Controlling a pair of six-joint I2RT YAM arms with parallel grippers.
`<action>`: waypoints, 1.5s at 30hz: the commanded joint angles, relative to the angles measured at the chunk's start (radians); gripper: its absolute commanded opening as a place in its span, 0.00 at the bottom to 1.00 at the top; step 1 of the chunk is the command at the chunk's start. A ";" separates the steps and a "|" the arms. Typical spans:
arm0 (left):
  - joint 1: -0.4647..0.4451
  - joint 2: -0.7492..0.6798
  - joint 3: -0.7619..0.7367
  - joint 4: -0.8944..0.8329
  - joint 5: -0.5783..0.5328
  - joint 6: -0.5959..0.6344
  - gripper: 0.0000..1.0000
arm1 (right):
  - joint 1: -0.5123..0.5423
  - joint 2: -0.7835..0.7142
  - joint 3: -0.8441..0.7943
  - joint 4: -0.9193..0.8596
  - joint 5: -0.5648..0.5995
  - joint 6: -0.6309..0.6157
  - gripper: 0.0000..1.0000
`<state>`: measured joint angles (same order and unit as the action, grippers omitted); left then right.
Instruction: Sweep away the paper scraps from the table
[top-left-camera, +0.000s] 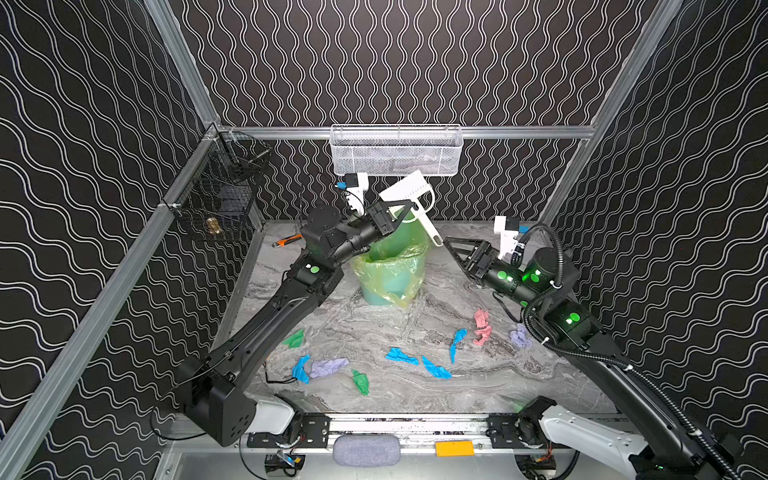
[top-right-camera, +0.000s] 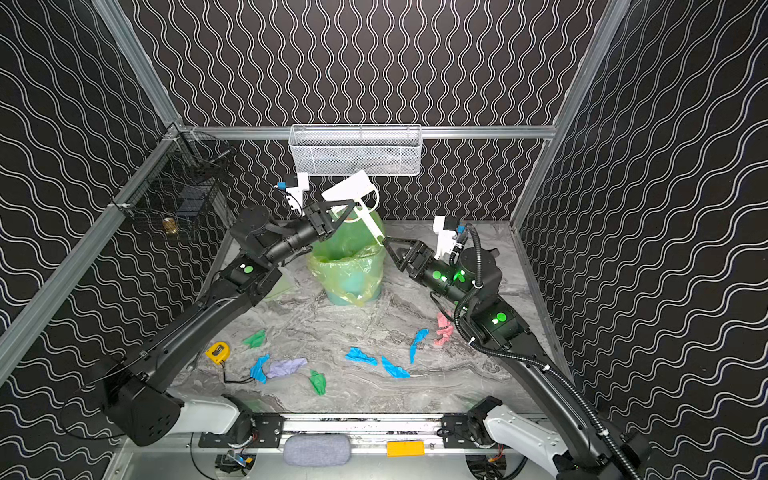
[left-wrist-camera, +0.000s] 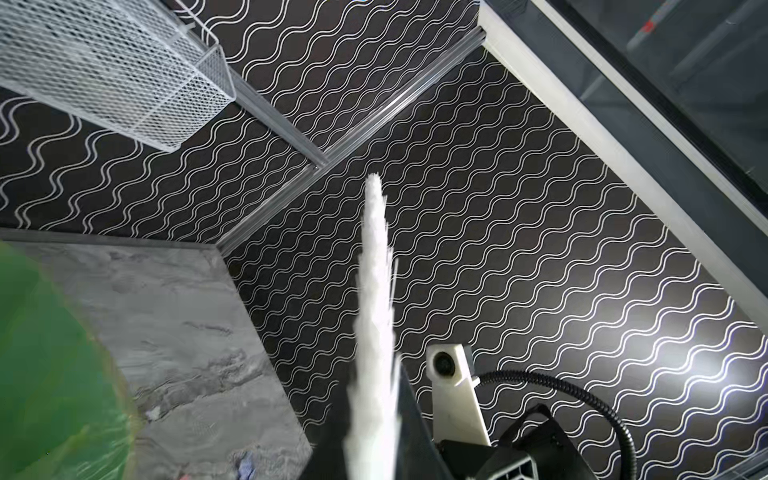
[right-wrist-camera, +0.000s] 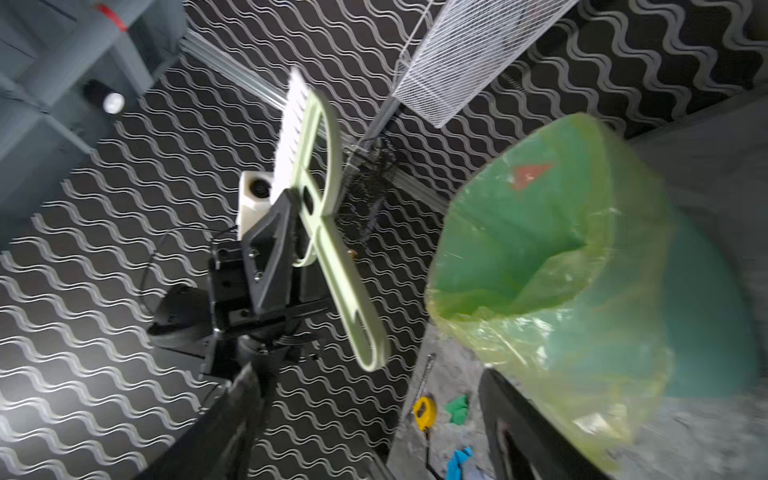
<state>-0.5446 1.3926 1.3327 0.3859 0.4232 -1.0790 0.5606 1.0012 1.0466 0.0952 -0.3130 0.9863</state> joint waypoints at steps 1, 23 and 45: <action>-0.014 0.008 0.012 0.116 -0.022 -0.025 0.00 | -0.006 0.014 -0.019 0.229 -0.048 0.097 0.81; -0.043 -0.001 -0.037 0.171 -0.065 -0.057 0.00 | -0.011 0.054 -0.021 0.334 -0.023 0.125 0.37; -0.053 -0.019 -0.061 0.169 -0.059 -0.048 0.02 | -0.010 0.045 -0.002 0.295 -0.034 0.123 0.00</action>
<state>-0.5949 1.3754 1.2697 0.5449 0.3401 -1.1484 0.5488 1.0550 1.0336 0.3565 -0.3462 1.1061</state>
